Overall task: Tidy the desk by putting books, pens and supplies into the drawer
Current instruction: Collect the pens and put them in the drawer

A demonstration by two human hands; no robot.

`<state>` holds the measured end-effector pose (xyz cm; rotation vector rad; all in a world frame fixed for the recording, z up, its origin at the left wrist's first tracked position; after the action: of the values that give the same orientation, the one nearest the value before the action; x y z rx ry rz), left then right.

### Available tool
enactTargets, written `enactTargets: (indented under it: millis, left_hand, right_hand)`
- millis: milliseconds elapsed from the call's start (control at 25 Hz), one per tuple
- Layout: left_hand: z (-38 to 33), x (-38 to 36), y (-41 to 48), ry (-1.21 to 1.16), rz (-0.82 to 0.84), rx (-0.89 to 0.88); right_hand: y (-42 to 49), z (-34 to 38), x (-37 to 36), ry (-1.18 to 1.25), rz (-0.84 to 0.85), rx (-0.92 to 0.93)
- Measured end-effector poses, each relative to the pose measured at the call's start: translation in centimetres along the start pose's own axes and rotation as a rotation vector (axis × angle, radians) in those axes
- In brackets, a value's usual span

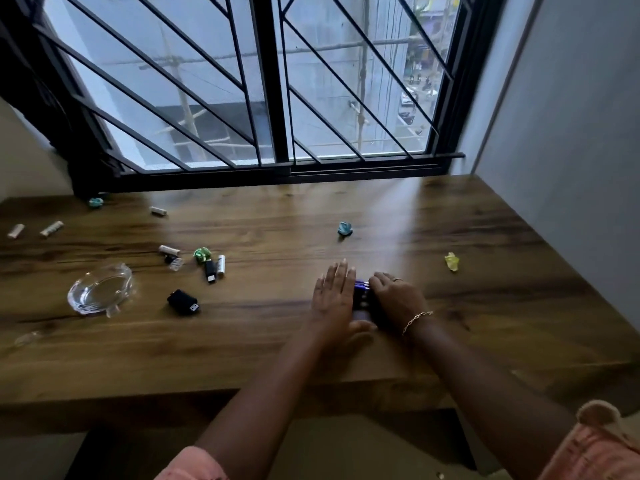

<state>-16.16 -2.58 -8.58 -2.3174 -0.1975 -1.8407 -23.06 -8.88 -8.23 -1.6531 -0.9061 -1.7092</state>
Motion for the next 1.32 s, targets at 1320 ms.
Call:
enactTargets:
  millis: [1320]
  left_hand:
    - [-4.8,-1.8,-7.8,-0.231,-0.337,-0.106]
  right_hand:
    - [-11.2,2.7,0.6,0.241,-0.423,-0.138]
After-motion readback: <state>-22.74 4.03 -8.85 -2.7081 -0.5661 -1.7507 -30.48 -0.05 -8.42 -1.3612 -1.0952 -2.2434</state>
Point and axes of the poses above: each hand's wrist, its own y-axis towards the middle knuckle, its own x-axis out of the back of the hand, z = x × y, the point moved 9 cm from there along y, towards the middle knuckle, and after that the axes turned 9 degrees about x, right-handed, at the moved point
